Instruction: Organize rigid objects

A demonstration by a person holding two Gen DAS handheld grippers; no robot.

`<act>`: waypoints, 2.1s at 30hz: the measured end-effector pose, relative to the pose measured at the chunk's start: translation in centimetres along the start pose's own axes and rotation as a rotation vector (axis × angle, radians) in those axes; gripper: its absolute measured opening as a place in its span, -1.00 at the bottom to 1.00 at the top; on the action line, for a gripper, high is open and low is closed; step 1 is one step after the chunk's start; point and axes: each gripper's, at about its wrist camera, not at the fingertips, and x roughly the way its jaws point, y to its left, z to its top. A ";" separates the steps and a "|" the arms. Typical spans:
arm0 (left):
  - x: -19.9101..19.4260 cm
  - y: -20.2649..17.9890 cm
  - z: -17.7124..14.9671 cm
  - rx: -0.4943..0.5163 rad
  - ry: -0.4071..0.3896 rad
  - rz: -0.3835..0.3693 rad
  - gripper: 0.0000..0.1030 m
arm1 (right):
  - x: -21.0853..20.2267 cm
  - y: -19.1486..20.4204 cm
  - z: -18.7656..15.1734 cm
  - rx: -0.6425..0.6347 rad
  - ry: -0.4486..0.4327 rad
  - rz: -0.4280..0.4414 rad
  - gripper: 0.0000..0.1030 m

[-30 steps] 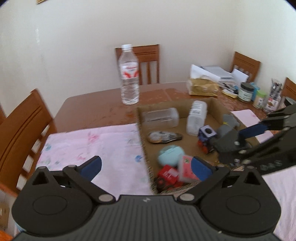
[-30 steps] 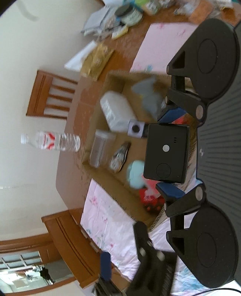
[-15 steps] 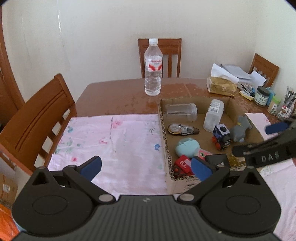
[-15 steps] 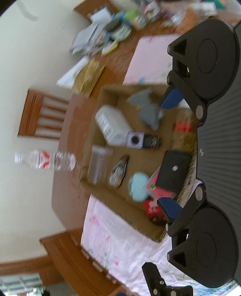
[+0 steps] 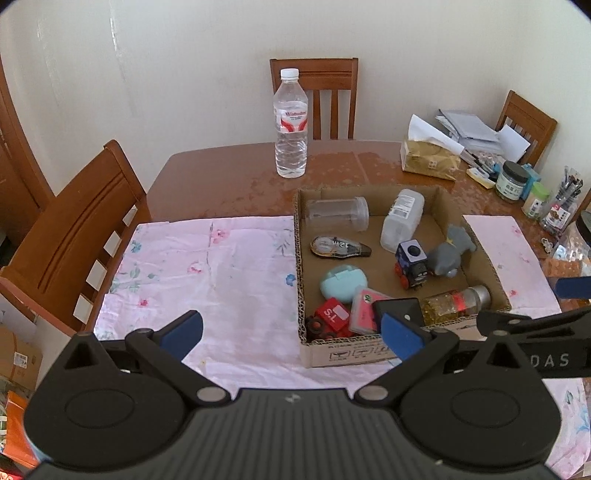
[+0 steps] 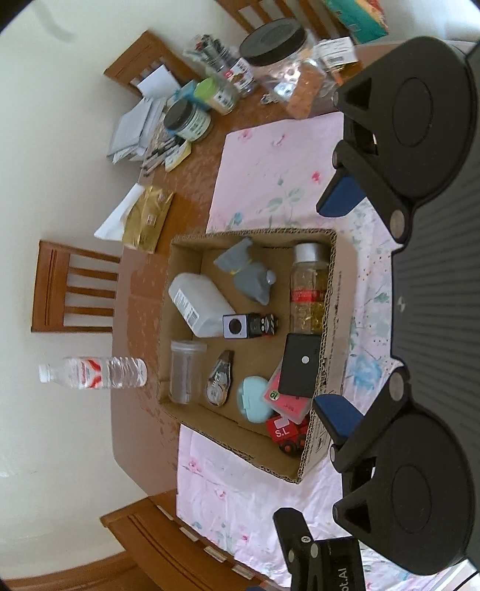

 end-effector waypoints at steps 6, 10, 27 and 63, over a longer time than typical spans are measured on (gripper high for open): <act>-0.8 -0.5 -0.1 0.005 -0.008 -0.002 0.99 | -1.0 -0.7 -0.4 0.040 -0.023 0.008 1.00; -1.1 -0.8 0.0 0.006 -0.011 -0.002 0.99 | -1.2 -0.7 -0.5 0.038 -0.026 0.014 1.00; -1.4 -0.8 0.2 0.005 -0.017 0.003 0.99 | -1.8 -0.8 -0.5 0.047 -0.044 0.017 1.00; -1.6 -1.0 0.1 0.002 -0.013 0.007 0.99 | -2.2 -1.1 -0.4 0.055 -0.053 0.014 1.00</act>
